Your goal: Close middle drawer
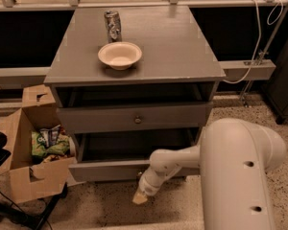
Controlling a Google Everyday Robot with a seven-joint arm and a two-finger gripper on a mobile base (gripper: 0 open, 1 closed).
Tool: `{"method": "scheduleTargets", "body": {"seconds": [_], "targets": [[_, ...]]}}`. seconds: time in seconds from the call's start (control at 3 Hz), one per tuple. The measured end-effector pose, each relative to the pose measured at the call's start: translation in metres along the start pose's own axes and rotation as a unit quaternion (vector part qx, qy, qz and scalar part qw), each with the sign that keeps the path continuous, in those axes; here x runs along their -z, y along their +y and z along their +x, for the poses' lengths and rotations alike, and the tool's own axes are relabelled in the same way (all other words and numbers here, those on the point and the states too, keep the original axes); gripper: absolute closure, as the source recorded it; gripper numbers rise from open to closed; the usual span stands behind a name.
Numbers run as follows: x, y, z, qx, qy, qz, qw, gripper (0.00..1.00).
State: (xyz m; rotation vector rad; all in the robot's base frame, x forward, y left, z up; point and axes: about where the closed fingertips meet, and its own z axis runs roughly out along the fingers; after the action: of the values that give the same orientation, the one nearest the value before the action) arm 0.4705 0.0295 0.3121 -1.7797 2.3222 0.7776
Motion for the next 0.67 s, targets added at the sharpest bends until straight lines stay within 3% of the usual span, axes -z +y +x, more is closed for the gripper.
{"method": "scheduleTargets", "body": {"seconds": [0.33, 0.67], "targets": [[0.0176, -0.0478, -0.0200, -0.008, 0.002, 0.018, 0.9998, 1.00], [0.0200, -0.0549, -0.0231, -0.009, 0.002, 0.021, 0.9997, 1.00]]}}
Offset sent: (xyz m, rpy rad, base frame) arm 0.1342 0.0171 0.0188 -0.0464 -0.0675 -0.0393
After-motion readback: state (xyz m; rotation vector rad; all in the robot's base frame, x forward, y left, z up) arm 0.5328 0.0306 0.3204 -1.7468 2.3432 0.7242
